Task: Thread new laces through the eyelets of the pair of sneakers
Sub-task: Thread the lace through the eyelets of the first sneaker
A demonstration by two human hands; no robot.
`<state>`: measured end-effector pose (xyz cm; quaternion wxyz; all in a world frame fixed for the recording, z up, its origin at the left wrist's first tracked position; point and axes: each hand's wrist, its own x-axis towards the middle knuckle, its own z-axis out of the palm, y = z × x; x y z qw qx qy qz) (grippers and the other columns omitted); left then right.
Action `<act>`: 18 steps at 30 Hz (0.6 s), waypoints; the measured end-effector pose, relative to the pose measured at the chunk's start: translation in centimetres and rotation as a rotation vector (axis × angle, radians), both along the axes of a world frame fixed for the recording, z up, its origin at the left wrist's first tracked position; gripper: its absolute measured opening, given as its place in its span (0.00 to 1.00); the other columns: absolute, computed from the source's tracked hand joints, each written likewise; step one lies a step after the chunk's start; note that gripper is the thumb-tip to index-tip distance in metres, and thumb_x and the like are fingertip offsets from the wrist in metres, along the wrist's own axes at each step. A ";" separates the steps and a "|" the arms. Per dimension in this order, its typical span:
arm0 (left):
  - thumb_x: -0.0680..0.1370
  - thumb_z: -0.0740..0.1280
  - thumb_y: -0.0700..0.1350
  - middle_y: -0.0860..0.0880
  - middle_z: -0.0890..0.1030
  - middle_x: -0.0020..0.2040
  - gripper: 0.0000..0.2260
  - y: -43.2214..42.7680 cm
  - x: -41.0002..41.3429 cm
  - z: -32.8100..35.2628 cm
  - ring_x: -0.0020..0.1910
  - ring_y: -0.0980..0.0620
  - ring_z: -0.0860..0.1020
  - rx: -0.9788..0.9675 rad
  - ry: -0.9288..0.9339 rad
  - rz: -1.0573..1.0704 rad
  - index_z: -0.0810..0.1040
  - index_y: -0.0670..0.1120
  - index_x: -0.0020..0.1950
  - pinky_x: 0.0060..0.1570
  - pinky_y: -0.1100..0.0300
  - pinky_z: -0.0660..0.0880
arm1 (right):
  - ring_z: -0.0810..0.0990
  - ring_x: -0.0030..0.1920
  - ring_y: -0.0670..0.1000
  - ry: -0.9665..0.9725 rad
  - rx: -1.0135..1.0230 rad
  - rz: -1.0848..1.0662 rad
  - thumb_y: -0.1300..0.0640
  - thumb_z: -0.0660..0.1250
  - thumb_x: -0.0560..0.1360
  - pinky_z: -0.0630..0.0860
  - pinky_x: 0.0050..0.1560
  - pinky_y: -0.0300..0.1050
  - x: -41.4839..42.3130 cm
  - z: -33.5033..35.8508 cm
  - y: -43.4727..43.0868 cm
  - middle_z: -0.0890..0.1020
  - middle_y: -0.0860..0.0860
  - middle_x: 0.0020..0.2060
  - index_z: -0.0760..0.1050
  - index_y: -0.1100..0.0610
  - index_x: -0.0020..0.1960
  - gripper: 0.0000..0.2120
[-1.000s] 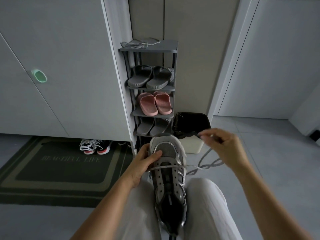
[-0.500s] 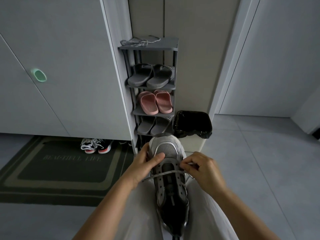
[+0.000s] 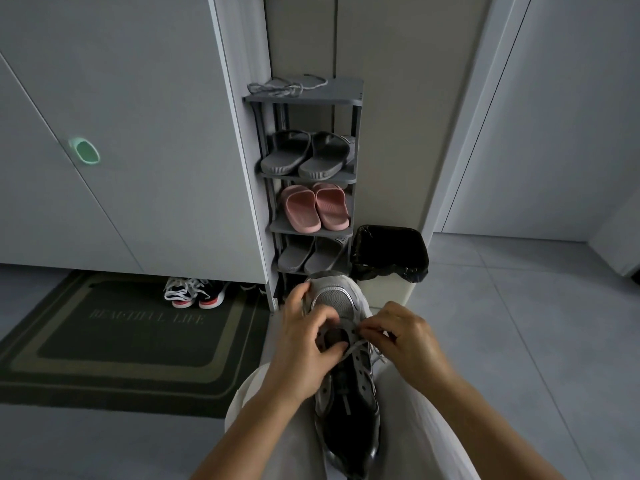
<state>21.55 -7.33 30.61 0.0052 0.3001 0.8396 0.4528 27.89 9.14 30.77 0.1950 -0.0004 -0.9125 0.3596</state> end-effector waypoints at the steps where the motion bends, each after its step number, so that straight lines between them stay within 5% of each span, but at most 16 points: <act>1: 0.68 0.73 0.39 0.49 0.55 0.72 0.10 0.1 0.1 0.1 0.73 0.53 0.57 -0.037 -0.005 0.007 0.75 0.50 0.44 0.54 0.80 0.59 | 0.73 0.38 0.36 -0.023 0.025 0.028 0.55 0.66 0.70 0.68 0.39 0.24 0.1 0.0 0.1 0.76 0.47 0.38 0.82 0.55 0.47 0.09; 5: 0.70 0.72 0.42 0.49 0.55 0.75 0.04 0.8 0.4 0.3 0.74 0.52 0.52 -0.112 0.032 0.082 0.81 0.44 0.42 0.62 0.77 0.49 | 0.74 0.41 0.43 -0.043 0.038 0.032 0.58 0.66 0.72 0.70 0.41 0.26 0.2 0.0 0.2 0.77 0.46 0.40 0.81 0.57 0.49 0.08; 9: 0.68 0.74 0.43 0.48 0.58 0.74 0.04 1.2 1.0 0.2 0.74 0.49 0.54 -0.122 0.125 0.147 0.84 0.47 0.41 0.69 0.62 0.56 | 0.76 0.38 0.41 -0.014 -0.015 0.011 0.64 0.70 0.70 0.69 0.38 0.26 -0.2 0.1 0.3 0.75 0.40 0.37 0.80 0.56 0.43 0.05; 12: 0.66 0.75 0.42 0.49 0.61 0.73 0.06 1.3 1.1 0.0 0.73 0.47 0.57 -0.066 0.120 0.186 0.84 0.50 0.41 0.69 0.50 0.63 | 0.71 0.36 0.38 0.005 0.119 0.054 0.60 0.67 0.69 0.67 0.39 0.26 -0.5 0.6 0.3 0.77 0.46 0.37 0.79 0.55 0.42 0.03; 18: 0.68 0.74 0.43 0.61 0.52 0.70 0.06 1.3 1.0 -0.1 0.73 0.50 0.53 -0.026 0.018 0.188 0.85 0.51 0.43 0.70 0.55 0.59 | 0.72 0.38 0.32 -0.045 0.180 0.120 0.61 0.66 0.70 0.65 0.40 0.21 -0.9 1.3 0.8 0.73 0.45 0.38 0.79 0.58 0.42 0.03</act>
